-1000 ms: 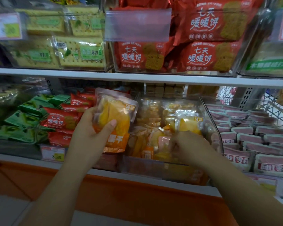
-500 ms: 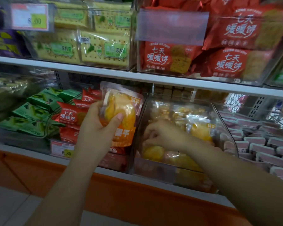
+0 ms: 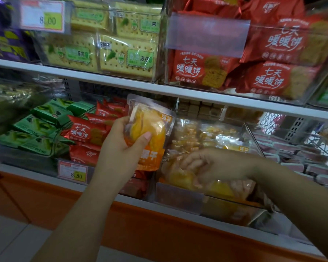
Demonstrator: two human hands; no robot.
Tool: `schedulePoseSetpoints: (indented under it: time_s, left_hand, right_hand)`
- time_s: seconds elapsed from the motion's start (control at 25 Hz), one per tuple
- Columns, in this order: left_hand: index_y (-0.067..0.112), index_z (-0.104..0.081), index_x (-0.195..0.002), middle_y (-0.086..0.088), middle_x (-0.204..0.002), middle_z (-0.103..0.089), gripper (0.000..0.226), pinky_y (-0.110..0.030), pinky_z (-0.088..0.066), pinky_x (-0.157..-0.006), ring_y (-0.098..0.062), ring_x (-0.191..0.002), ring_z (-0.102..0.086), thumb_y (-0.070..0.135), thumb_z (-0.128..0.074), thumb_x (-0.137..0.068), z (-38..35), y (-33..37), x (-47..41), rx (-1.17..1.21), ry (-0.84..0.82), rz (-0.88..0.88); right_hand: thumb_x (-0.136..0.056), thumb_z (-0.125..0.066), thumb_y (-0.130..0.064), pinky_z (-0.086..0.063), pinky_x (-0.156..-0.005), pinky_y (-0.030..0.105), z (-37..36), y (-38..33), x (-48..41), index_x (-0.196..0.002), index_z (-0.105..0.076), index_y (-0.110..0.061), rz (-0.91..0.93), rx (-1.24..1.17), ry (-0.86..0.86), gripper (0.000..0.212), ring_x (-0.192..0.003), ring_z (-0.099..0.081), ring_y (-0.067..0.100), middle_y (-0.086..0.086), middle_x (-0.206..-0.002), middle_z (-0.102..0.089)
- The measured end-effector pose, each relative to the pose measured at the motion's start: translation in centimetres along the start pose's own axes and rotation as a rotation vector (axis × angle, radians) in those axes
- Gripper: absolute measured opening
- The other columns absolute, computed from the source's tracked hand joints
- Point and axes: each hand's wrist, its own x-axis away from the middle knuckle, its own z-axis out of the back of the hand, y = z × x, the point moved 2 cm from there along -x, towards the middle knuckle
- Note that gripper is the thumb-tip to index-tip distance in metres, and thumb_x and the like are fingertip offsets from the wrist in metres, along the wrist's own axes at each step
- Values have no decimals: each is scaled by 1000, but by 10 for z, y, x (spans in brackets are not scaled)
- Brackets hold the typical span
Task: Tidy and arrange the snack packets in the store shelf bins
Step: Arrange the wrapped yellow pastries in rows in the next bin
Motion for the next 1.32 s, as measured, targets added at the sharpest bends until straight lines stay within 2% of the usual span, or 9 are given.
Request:
schedulePoseSetpoints:
  time_s: [0.2, 0.6, 0.72, 0.84, 0.96, 1.04, 1.12, 1.2, 1.32]
  left_hand:
    - [41, -46, -105, 14, -97, -65, 24, -11, -49, -60, 8, -81, -63, 29, -59, -89, -6, 0, 2, 60, -60, 21]
    - [41, -46, -104, 15, -98, -63, 22, -10, -51, -64, 9, -84, -62, 25, -55, -92, -16, 2, 6, 138, -163, 14]
    - [39, -48, -101, 19, -92, -64, 21, -5, -46, -58, 12, -80, -61, 23, -56, -91, -20, 1, 6, 164, -168, 6]
    - [39, -48, -99, 23, -89, -65, 22, -6, -46, -59, 12, -80, -61, 21, -57, -90, -33, 1, 8, 190, -203, 9]
    - [39, -45, -107, 15, -101, -63, 23, -10, -49, -64, 8, -88, -62, 26, -56, -91, -58, 4, 16, 188, -346, 2]
    - [40, -42, -107, 17, -103, -60, 20, -13, -48, -72, 4, -93, -61, 35, -53, -92, -65, 5, 17, 38, -372, -64]
    - [33, -44, -113, 19, -105, -51, 28, -26, -41, -89, -4, -102, -51, 47, -49, -90, -61, 1, 11, -422, -335, -178]
    - [29, -49, -119, 14, -117, -45, 43, -34, -27, -103, -11, -115, -36, 57, -47, -87, -53, -8, 6, -840, -334, -256]
    - [36, -47, -130, 17, -136, -32, 53, -43, -15, -113, -14, -128, -17, 61, -50, -84, -42, -10, 10, -919, -420, -234]
  right_hand:
    - [-75, -76, -13, -40, -54, 6, -14, 9, -25, -78, -64, -22, 55, 235, 453, 16, -59, -54, -7, -13, -73, -59]
    - [-78, -73, -22, -41, -64, 7, -5, 13, -37, -99, -72, -17, 104, 360, 457, 21, -72, -56, -4, -6, -92, -69]
    - [-86, -65, -25, -45, -73, 4, 11, 12, -8, -114, -64, -19, 150, 21, 643, 29, -88, -62, -1, -10, -100, -67]
    - [-78, -73, -29, -52, -89, 26, 7, 5, 20, -131, -47, -26, 278, -596, 526, 59, -103, -64, 11, -7, -115, -64]
    - [-64, -81, -24, -54, -79, 29, 1, -4, 26, -132, -36, -39, 305, -435, 571, 83, -88, -65, 3, -16, -110, -56]
    - [-69, -78, -16, -57, -64, 35, 3, -7, 29, -123, -42, -40, 330, -273, 746, 69, -74, -64, 15, -4, -106, -59]
    - [-72, -78, -21, -56, -61, 34, -1, -2, 25, -111, -45, -41, 313, -55, 821, 54, -69, -63, 17, -9, -96, -60]
    - [-74, -77, -27, -51, -61, 25, -15, 11, 15, -107, -48, -37, 262, 184, 782, 45, -63, -57, 4, -15, -89, -59]
    - [-83, -67, -34, -47, -67, 22, -34, 26, 3, -117, -51, -32, 201, 338, 575, 38, -68, -52, -3, -15, -96, -61]
